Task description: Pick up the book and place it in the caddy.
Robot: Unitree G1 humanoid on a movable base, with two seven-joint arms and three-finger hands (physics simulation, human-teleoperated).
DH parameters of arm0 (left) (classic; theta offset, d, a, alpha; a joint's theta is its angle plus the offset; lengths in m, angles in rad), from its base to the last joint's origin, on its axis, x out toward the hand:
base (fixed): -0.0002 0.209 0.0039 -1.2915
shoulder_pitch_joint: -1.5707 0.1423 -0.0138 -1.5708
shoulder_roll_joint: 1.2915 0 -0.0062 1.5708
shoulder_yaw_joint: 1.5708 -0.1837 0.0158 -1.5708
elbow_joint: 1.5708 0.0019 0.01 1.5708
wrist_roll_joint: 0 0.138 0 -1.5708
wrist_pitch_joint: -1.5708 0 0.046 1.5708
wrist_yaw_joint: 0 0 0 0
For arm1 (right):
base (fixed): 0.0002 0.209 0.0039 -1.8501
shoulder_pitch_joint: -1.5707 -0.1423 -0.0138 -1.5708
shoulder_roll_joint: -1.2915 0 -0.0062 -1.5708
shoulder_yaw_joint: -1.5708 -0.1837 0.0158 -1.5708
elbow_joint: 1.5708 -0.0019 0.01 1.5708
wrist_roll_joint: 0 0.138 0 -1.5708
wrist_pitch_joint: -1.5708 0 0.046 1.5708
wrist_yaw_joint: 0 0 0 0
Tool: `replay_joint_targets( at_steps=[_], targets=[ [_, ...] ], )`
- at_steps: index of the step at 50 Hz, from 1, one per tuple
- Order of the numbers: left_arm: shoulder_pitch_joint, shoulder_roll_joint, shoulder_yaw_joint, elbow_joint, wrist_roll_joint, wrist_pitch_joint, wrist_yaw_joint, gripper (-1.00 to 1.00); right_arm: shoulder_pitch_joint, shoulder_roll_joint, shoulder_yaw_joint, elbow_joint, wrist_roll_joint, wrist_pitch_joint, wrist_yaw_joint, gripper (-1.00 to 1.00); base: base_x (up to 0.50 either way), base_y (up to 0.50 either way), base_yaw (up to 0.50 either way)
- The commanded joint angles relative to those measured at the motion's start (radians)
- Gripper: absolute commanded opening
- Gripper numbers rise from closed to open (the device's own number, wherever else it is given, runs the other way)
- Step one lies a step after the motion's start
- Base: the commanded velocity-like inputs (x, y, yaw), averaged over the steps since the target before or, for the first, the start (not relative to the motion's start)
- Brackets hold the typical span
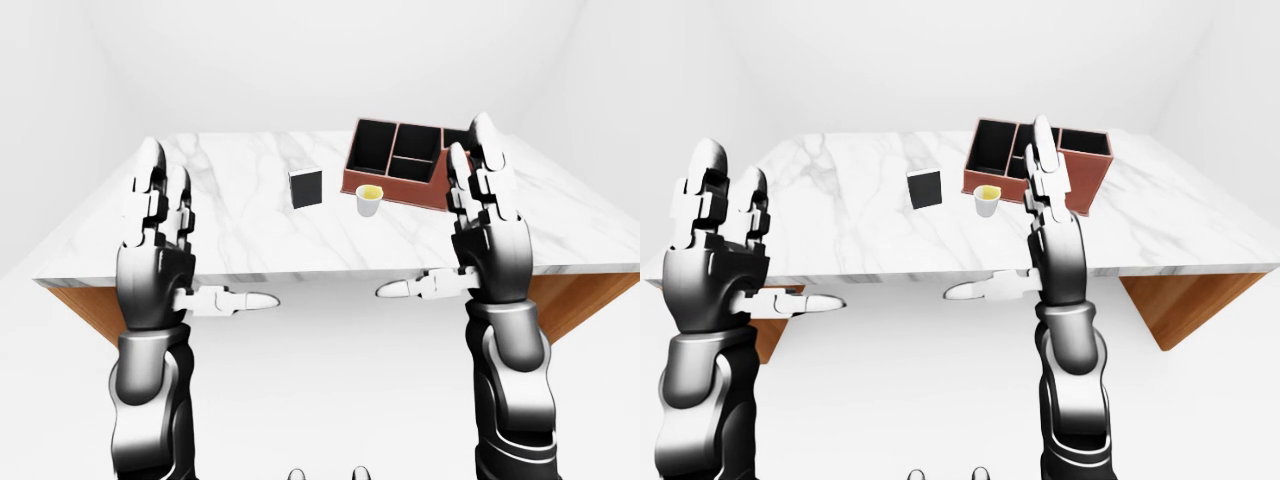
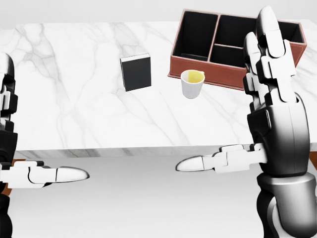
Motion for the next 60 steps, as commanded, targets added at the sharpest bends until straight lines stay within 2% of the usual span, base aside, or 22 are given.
replay_joint_targets(
  at_steps=[1,21,60],
  targets=[
    [0.001,0.004,0.012,-0.011,-0.008,0.000,0.002,1.00,0.000,0.001,0.003,-0.016,0.001,0.000,0.005,1.00,0.00,0.00,0.00],
    [0.012,-0.001,0.008,0.013,-0.023,0.000,-0.005,1.00,0.016,0.010,0.022,-0.006,-0.004,0.000,0.010,1.00,0.05,0.00,0.00],
    [0.027,-0.002,0.013,-0.008,-0.042,0.000,-0.019,1.00,0.023,0.020,0.041,0.001,-0.021,0.000,0.019,1.00,0.26,0.00,0.00]
  ],
)
